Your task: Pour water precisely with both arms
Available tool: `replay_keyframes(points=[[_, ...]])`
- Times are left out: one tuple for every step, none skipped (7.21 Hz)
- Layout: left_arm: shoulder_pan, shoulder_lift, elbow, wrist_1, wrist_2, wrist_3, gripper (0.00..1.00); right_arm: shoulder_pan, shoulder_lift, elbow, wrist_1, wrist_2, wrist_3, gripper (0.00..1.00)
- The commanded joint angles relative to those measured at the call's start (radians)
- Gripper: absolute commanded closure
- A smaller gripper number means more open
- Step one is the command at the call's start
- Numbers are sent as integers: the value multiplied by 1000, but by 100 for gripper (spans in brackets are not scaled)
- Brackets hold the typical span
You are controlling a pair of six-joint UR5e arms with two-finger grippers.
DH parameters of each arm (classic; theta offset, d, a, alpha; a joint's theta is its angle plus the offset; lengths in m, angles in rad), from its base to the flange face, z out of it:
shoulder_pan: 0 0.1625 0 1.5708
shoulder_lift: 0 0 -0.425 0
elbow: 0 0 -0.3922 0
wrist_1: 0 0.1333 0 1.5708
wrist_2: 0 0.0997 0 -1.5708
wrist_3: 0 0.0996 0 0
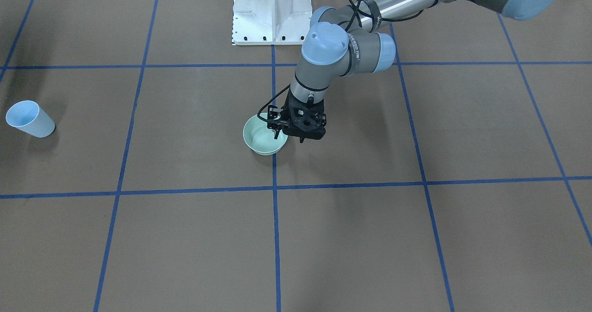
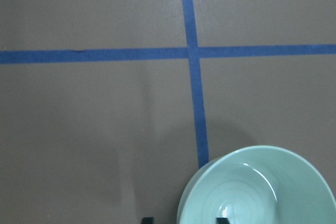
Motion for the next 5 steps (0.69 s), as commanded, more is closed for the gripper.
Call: replay_keyframes(points=[[-104,53,-170,192,-89,131,0,0,5,27,1,7,79,0],[-133,160,-326,283,-91,250,0,-5,5,73,-4,10,151,0],[-180,290,-451,328,-95,372,0,-32,5,119,-5,22,243,0],[-249,397,-508,330,-106,494,0,-67,5,167,-5,24,339,0],[-344,452,-510,330,-190,652,0,-125,4,243,-7,17,491,0]])
